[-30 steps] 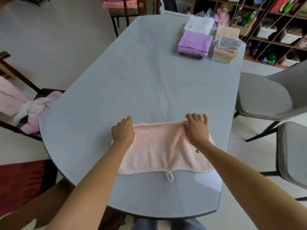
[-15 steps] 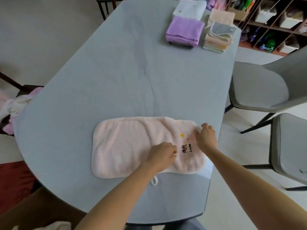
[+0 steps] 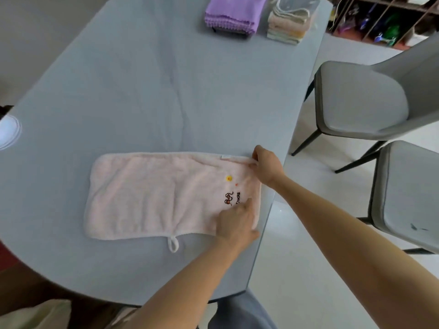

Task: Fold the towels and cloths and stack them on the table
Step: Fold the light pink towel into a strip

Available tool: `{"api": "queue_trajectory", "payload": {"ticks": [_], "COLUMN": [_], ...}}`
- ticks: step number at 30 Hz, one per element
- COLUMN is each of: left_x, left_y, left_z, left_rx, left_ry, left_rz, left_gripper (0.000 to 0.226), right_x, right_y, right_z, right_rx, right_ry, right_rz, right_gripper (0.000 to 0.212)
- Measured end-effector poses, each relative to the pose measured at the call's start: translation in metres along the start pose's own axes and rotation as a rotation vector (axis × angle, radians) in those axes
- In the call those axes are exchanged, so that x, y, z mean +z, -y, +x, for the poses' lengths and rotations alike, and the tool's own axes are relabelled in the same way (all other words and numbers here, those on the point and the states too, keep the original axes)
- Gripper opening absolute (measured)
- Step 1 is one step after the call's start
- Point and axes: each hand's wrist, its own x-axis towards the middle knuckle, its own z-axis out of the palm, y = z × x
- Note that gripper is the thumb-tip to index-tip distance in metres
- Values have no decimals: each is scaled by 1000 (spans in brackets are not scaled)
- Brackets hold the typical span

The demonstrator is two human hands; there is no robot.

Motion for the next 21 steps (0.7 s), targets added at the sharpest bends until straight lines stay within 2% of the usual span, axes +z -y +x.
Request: {"api": "queue_trajectory", "payload": {"ticks": [3, 5, 7, 13, 15, 17, 19, 21], "left_x": [4, -6, -7, -8, -20, -30, -36, -43], "left_y": [-12, -18, -24, -42, -42, -35, -20, 0], "left_z": [1, 1, 3, 12, 8, -1, -9, -19], "left_rx": [-44, -48, -48, 43, 34, 11, -5, -29], "left_ry": [-44, -54, 0, 319, 408, 492, 522, 448], "left_rz": [-5, 49, 48, -594, -797, -931, -973, -985], "left_gripper": [37, 39, 31, 16, 19, 11, 16, 13], "right_x": [-11, -18, -24, -43, -49, -51, -52, -53], "right_y": [-20, -32, -40, -66, -72, -71, -63, -44], "right_z": [-11, -18, -25, -47, -52, -61, -70, -78], "right_rx": [54, 59, 53, 135, 180, 191, 146, 89], "right_ry": [0, -18, -38, -98, -111, -142, -184, -201], "right_rz": [54, 89, 80, 10, 53, 151, 271, 374], "right_gripper": [10, 8, 8, 11, 9, 14, 16, 20]}}
